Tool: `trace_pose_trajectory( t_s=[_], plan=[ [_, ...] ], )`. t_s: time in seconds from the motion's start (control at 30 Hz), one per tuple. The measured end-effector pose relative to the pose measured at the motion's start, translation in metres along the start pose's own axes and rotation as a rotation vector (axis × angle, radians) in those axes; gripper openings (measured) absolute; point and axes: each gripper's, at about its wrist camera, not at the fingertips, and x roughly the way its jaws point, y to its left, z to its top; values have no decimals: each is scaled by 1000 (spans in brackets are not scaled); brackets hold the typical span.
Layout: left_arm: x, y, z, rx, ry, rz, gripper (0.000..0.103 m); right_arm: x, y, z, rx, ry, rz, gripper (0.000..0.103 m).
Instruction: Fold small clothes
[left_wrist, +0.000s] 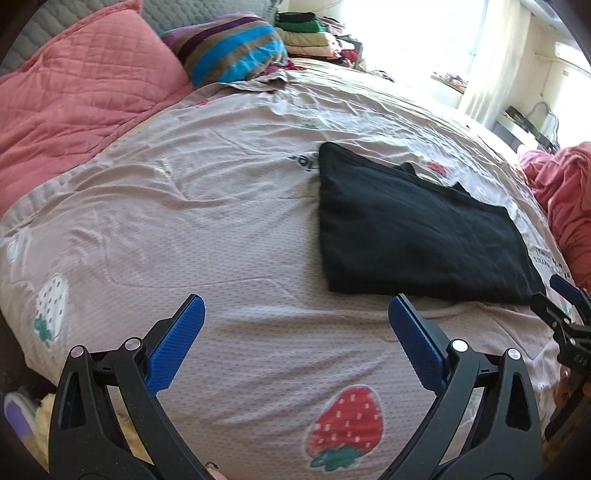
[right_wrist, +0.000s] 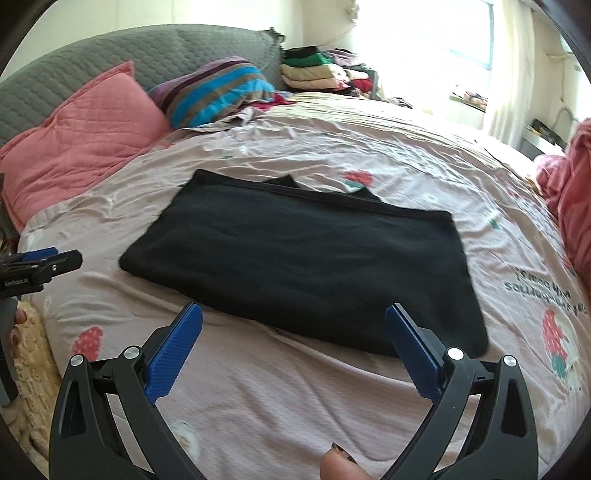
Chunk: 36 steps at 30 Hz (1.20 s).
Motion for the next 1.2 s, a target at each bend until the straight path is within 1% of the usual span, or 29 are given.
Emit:
trace_pose_trajectory(
  t_s=[0.17,0.43,0.73,0.9,1.2],
  plan=[
    [-3,17,3,-35,-9,9,93,6,25,11,-52,-6,30,98],
    [-8,34,11,-64,-34,24,93,20,52,23,-105,-3,65,98],
    [6,43,25,-76,-26,38,93,44,88,27,-192,22,89,98],
    [17,42,31,-59,-12,38,93,61,110,24,-266,32,67,98],
    [43,45,43,-65,18,38,93,88,130,19,-379,39,5,98]
  ],
)
